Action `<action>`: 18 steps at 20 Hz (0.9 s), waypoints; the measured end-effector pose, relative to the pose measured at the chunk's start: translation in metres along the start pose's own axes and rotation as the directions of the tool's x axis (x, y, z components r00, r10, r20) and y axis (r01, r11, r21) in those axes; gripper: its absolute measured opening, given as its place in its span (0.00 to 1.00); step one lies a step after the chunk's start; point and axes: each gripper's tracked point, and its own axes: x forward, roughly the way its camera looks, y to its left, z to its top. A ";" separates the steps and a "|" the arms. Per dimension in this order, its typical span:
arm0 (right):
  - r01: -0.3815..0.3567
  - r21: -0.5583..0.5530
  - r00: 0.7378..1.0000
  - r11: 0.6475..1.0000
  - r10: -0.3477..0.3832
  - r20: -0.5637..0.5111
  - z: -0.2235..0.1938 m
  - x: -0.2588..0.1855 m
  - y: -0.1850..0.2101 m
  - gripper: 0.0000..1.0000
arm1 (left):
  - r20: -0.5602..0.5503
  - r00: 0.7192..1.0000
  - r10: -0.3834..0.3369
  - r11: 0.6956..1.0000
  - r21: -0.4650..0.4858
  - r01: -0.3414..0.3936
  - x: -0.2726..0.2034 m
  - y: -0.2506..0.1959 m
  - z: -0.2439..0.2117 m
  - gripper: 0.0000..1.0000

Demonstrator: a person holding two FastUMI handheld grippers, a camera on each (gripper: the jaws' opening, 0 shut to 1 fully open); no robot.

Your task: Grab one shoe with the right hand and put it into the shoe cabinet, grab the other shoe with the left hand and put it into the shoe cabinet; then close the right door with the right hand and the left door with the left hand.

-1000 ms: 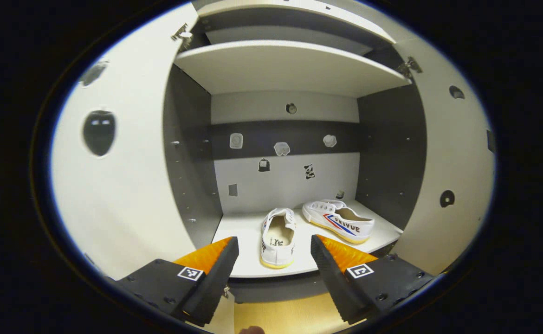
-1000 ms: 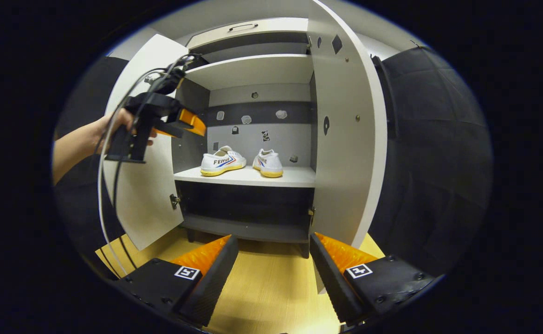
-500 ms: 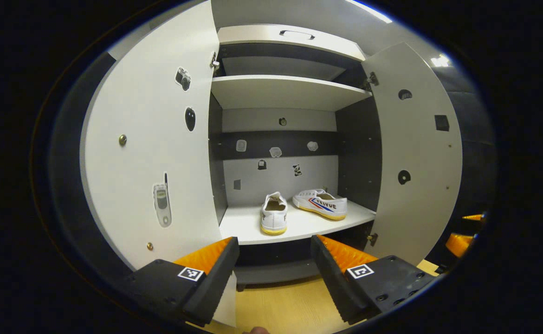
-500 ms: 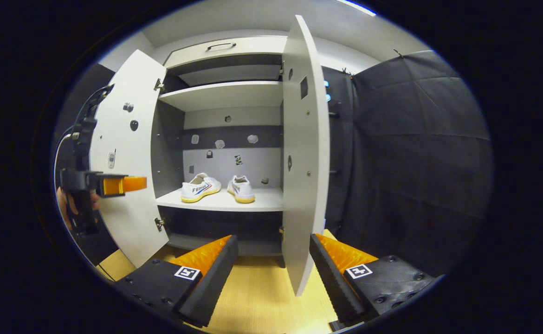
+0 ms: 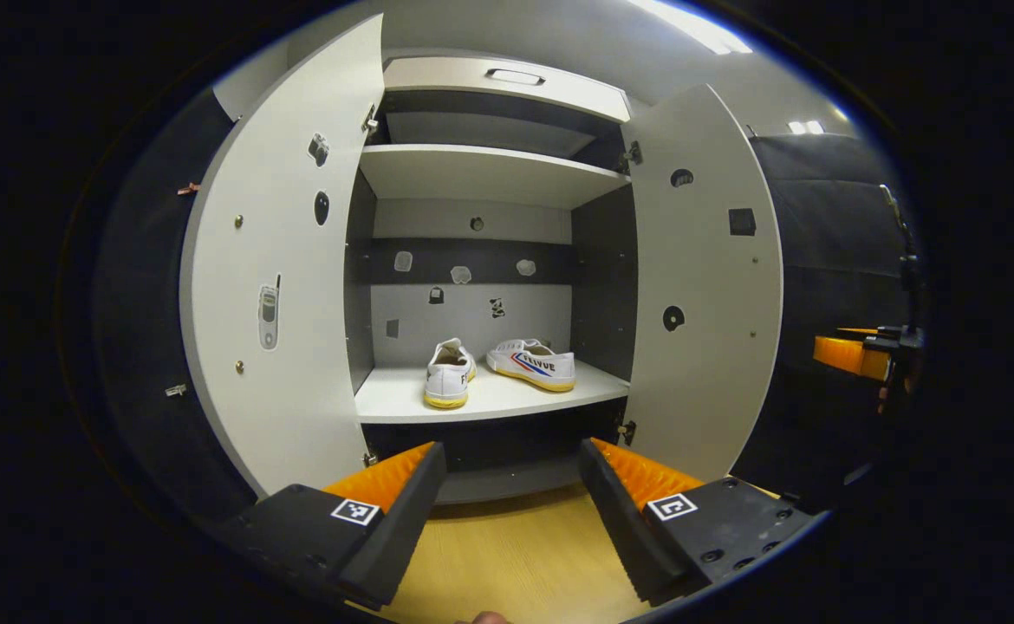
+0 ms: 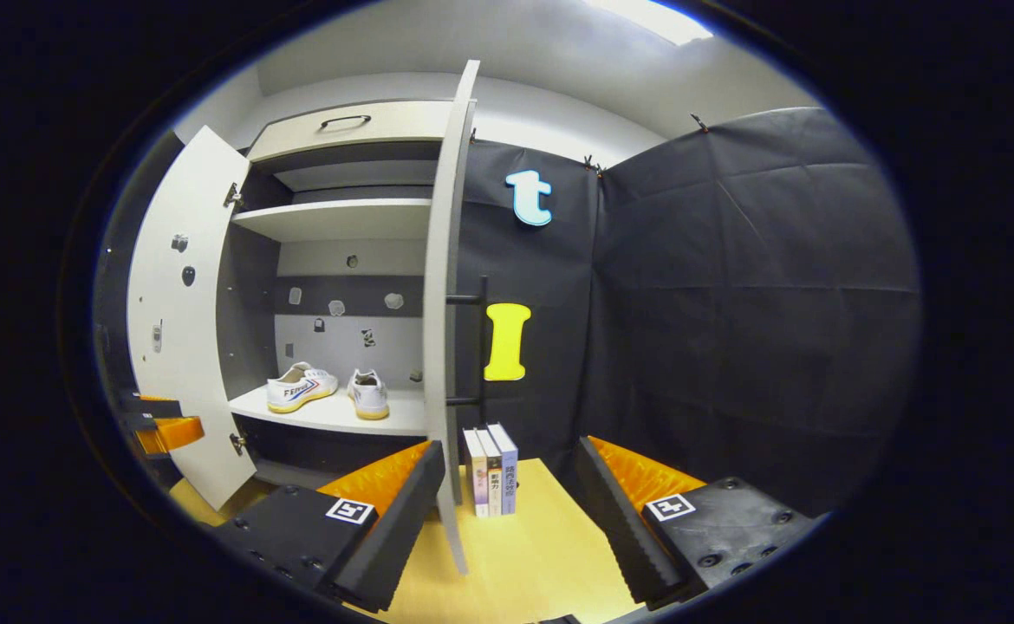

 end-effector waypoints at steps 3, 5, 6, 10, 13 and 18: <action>-0.035 0.046 0.999 0.998 0.035 0.012 0.013 0.034 -0.023 0.98 | -0.016 0.997 0.073 0.997 0.005 -0.073 -0.006 -0.008 -0.007 0.96; -0.063 0.066 0.998 0.996 0.063 0.009 0.014 0.062 -0.035 0.98 | -0.033 0.993 0.114 0.993 -0.019 -0.115 -0.011 -0.014 -0.015 0.96; -0.080 0.077 0.997 0.994 0.080 0.014 0.016 0.075 -0.038 0.98 | -0.042 0.990 0.138 0.990 -0.032 -0.139 -0.014 -0.017 -0.019 0.96; -0.158 0.098 0.987 0.983 0.157 0.016 0.016 0.118 -0.039 0.98 | -0.068 0.970 0.234 0.969 -0.060 -0.238 -0.031 -0.024 -0.031 0.96; -0.216 0.137 0.976 0.967 0.216 0.012 0.018 0.134 -0.030 0.99 | -0.078 0.955 0.285 0.955 -0.065 -0.291 -0.040 -0.028 -0.033 0.96; -0.280 0.144 0.960 0.949 0.279 0.028 0.031 0.144 -0.011 0.98 | -0.081 0.945 0.316 0.943 -0.085 -0.322 -0.044 -0.023 -0.031 0.96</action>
